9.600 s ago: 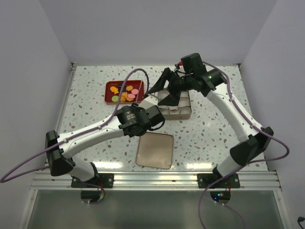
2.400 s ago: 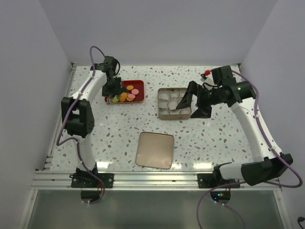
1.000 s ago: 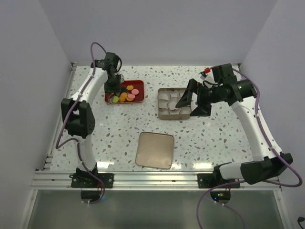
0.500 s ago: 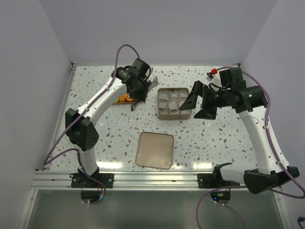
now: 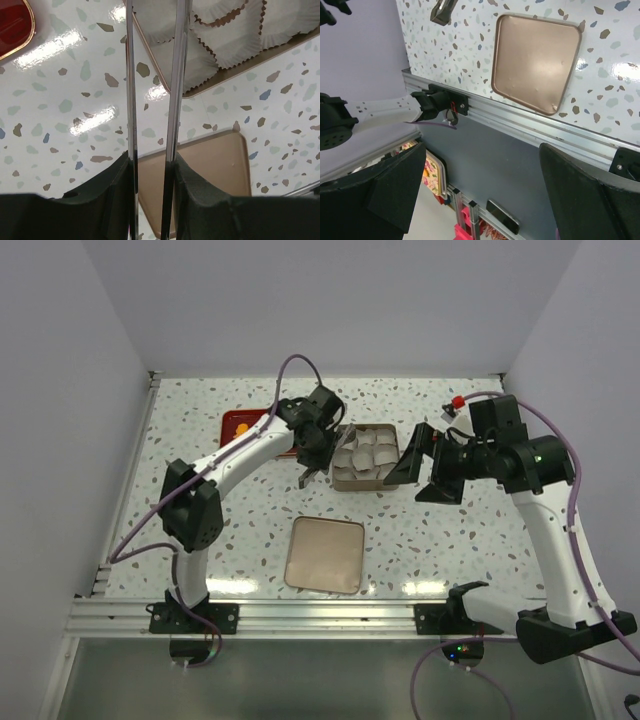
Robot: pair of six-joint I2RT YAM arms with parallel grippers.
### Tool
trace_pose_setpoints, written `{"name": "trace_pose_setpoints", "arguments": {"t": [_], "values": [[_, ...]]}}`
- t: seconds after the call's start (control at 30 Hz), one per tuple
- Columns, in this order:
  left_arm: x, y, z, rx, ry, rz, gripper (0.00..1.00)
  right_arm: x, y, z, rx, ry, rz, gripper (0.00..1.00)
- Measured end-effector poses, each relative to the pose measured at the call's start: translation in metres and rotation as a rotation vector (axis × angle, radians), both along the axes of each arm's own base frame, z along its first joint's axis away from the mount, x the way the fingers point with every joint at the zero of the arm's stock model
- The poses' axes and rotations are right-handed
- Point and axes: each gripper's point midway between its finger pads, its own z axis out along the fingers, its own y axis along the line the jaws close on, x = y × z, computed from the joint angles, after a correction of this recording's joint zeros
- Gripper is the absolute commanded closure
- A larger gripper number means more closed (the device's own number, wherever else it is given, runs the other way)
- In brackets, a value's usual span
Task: Pack the cookies
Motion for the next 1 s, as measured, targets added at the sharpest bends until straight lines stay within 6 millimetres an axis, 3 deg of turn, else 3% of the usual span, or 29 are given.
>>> {"name": "trace_pose_setpoints", "arguments": {"t": [0.17,0.3,0.73,1.0], "values": [[0.008,-0.003,-0.026,0.042,0.031,0.013,0.69,-0.002,-0.001,-0.002,-0.007,0.007,0.006,0.01],[0.015,-0.005,-0.035,0.055,0.030,0.028,0.60,-0.002,-0.001,-0.002,-0.011,0.003,0.013,0.01],[0.040,-0.017,-0.026,0.052,-0.028,0.075,0.43,0.004,-0.001,-0.009,-0.032,0.015,0.037,0.01],[0.050,-0.020,-0.016,0.057,-0.047,0.088,0.48,0.004,-0.001,-0.009,-0.035,0.008,0.045,0.01]]}}
